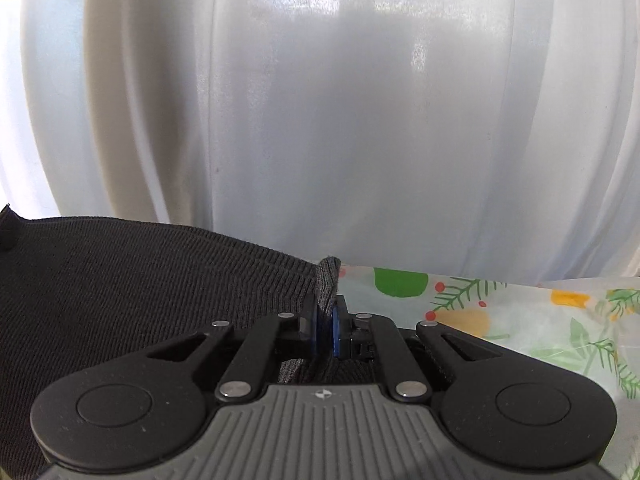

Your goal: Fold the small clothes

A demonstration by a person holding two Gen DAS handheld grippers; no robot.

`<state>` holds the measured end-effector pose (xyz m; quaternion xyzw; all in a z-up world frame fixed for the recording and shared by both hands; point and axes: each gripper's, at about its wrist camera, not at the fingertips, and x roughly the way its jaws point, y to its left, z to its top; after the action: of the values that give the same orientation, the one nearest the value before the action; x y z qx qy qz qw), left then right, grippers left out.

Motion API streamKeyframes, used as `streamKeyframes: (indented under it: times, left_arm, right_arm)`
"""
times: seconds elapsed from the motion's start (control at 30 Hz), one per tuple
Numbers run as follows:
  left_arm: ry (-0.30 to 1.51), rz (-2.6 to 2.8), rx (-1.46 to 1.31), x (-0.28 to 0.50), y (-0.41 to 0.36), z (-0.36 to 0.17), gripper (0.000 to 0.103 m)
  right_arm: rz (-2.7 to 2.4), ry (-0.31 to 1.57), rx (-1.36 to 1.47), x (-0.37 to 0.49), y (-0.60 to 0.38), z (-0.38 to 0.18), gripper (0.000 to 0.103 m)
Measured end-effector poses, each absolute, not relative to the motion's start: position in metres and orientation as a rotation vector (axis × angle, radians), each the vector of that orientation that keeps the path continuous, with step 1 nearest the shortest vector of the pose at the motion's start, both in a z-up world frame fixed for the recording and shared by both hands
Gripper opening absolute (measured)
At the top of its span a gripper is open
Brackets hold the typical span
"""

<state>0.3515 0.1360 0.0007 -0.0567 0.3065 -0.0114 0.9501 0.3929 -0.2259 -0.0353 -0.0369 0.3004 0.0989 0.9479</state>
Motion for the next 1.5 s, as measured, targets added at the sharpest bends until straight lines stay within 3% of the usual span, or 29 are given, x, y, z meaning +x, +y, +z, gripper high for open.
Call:
streamKeyframes:
  times: [0.13, 0.23, 0.4, 0.47, 0.67, 1.1, 1.2, 1.37, 1.5]
  left_arm:
    - [0.645, 0.014, -0.057, 0.36, 0.125, -0.015, 0.009]
    - [0.666, 0.074, -0.032, 0.36, 0.123, -0.02, 0.016]
    - [0.578, 0.059, -0.009, 0.348, 0.116, -0.013, 0.047]
    - [0.592, 0.034, 0.029, 0.354, 0.104, -0.018, 0.051]
    - [0.726, 0.042, 0.0, 0.375, 0.089, -0.054, 0.053]
    - [0.713, 0.053, -0.019, 0.366, 0.093, -0.067, 0.059]
    - [0.703, 0.062, -0.037, 0.354, 0.1, -0.061, 0.059]
    - [0.686, 0.068, -0.13, 0.317, 0.13, -0.049, 0.06]
    - [0.716, 0.091, -0.167, 0.291, 0.15, -0.044, 0.064]
  right_arm:
    - [0.187, 0.631, -0.102, 0.402, -0.222, -0.048, 0.006]
    - [0.169, 0.627, -0.136, 0.404, -0.219, -0.054, 0.008]
    - [0.139, 0.602, -0.074, 0.388, -0.228, -0.047, 0.016]
    - [0.224, 0.629, -0.023, 0.382, -0.225, -0.05, 0.016]
    - [0.294, 0.717, -0.095, 0.383, -0.197, -0.085, 0.016]
    - [0.179, 0.7, -0.03, 0.37, -0.231, -0.075, 0.012]
    - [0.156, 0.697, 0.051, 0.346, -0.253, -0.065, 0.032]
    - [0.152, 0.733, 0.301, 0.297, -0.303, -0.066, 0.043]
    - [0.135, 0.778, 0.421, 0.265, -0.327, -0.076, 0.043]
